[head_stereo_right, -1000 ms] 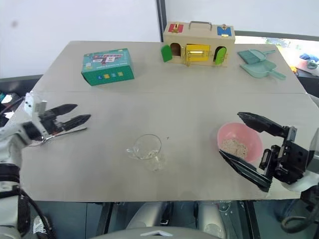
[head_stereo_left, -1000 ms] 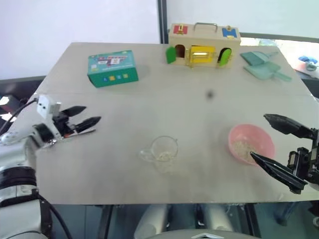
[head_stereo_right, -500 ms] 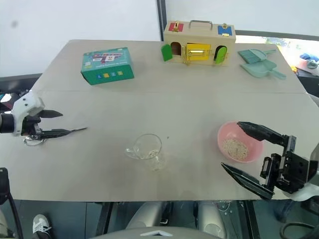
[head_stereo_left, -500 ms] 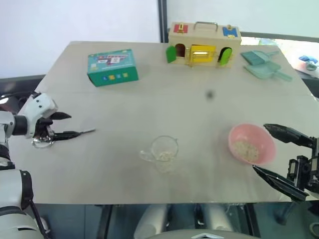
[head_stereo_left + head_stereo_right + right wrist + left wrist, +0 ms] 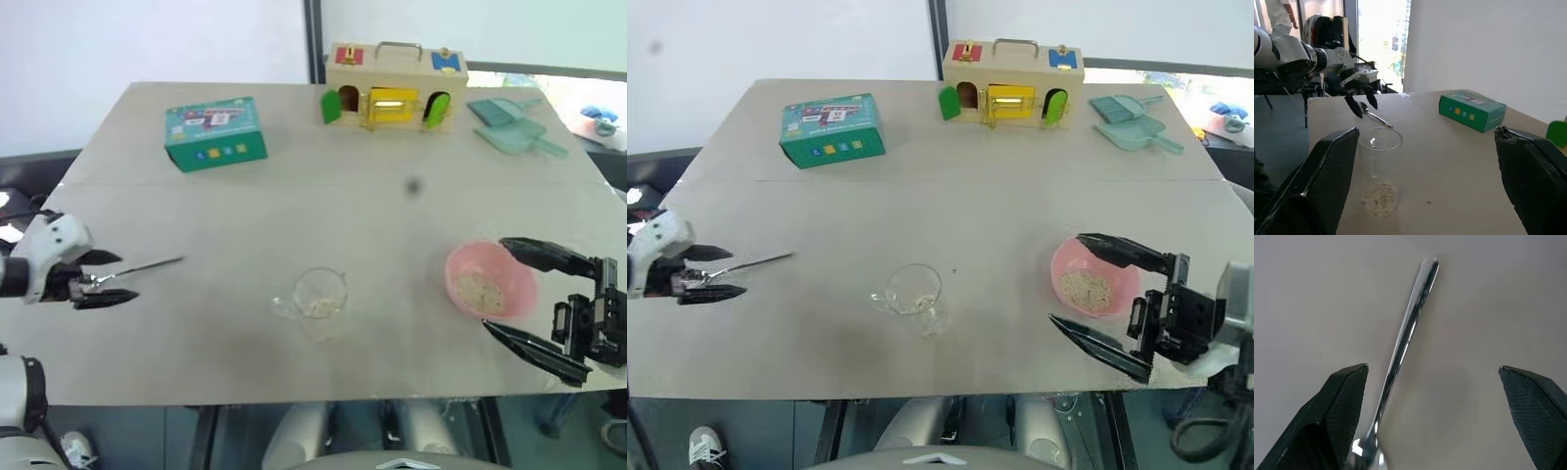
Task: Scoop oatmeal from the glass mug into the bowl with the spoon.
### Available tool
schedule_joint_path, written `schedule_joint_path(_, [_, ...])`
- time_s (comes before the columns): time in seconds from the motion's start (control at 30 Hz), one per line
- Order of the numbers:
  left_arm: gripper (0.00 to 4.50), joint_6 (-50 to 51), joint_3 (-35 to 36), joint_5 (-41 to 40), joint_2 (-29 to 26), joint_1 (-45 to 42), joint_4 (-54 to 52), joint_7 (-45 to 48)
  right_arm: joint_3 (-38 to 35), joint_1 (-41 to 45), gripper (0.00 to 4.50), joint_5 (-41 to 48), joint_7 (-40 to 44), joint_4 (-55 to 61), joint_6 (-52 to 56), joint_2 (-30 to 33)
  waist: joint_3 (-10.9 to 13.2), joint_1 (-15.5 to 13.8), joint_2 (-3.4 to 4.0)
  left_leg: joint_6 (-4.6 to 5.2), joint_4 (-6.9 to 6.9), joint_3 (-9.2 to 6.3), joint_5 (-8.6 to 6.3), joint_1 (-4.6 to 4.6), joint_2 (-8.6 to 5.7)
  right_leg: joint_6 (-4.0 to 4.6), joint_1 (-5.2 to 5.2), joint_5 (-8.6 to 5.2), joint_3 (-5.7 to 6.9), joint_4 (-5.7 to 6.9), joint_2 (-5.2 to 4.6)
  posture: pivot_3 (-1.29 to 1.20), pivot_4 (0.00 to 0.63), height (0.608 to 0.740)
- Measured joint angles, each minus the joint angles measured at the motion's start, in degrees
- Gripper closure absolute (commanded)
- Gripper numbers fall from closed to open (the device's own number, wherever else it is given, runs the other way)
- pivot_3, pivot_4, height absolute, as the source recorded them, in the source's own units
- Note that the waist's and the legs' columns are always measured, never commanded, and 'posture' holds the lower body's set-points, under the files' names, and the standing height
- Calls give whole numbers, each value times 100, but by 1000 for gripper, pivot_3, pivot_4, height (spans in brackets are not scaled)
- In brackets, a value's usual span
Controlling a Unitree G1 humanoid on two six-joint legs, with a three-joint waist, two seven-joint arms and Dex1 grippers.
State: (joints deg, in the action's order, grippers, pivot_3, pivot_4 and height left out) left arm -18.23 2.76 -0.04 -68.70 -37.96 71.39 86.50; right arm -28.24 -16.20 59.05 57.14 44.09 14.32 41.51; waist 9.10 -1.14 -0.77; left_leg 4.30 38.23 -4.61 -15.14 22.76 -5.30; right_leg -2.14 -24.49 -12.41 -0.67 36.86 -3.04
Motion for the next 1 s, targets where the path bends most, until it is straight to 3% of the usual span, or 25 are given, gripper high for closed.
schedule_joint_path(0.5, [0, 148, -311, 350, 41, -596, -38, 22, 279, 191, 25, -242, 432, 71, 22, 130, -3, 42, -5, 1, 7, 4, 0, 2, -1, -4, -3, 2, -1, 10, 3, 0, 150, 740])
schedule_joint_path(0.9, [0, 516, -1177, 1364, 582, -1132, 126, -515, 237, -132, 25, -328, -186, 517, -23, -27, -20, 21, 14, 2, 14, 4, 1, -4, -8, -10, 0, 5, -3, 22, 1, 0, 150, 740])
schedule_joint_path(1.0, [674, 757, -1391, 1613, 736, -1295, 190, -514, 221, -137, 0, -329, -371, 562, -42, -28, -47, 16, 58, 2, 14, 5, 2, -24, -8, -12, 22, 4, -2, 28, 0, 0, 150, 740])
